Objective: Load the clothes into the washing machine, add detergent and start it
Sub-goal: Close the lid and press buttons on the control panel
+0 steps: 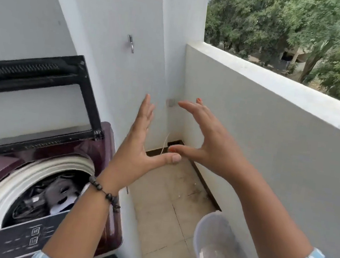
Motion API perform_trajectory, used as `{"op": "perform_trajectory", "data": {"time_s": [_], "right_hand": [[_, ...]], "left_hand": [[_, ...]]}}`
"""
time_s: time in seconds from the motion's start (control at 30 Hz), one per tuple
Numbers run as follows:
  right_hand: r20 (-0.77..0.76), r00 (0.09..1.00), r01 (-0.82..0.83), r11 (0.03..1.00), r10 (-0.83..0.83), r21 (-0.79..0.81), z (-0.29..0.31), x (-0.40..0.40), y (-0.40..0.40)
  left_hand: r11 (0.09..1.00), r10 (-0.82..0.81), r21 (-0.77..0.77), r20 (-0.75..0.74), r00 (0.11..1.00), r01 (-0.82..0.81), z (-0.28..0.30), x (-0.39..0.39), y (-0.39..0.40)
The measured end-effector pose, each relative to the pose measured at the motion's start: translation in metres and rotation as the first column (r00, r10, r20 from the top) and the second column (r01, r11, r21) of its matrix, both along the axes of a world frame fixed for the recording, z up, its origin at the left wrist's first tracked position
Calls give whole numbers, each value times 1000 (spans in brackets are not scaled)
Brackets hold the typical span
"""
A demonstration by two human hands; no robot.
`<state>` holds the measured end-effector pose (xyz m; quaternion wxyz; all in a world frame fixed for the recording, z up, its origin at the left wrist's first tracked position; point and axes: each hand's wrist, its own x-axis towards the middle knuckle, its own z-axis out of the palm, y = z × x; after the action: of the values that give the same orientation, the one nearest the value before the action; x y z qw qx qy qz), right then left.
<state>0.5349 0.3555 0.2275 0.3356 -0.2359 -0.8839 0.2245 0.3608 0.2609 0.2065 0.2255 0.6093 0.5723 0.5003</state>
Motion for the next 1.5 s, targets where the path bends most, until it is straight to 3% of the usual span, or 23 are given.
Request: {"op": "perform_trajectory", "data": {"time_s": [0.4,0.6,0.97,1.5], "right_hand": [[54,945,-325,946,324,7,-6,-223,-100],[55,910,-412,911,412,6,-17,-315,-146],[72,894,-442,897,442,-22,-26,-381,-178],[69,883,-461,886,464,-54,-33,-418,-173]], "left_hand": [[951,307,-15,-28,951,-308,-6,-187,-148],[924,381,-40,-13,925,-381,-12,-263,-202],[913,405,-42,-4,914,-405,-22,-325,-241],[880,473,-72,30,880,-470,-29,-351,-250]]}}
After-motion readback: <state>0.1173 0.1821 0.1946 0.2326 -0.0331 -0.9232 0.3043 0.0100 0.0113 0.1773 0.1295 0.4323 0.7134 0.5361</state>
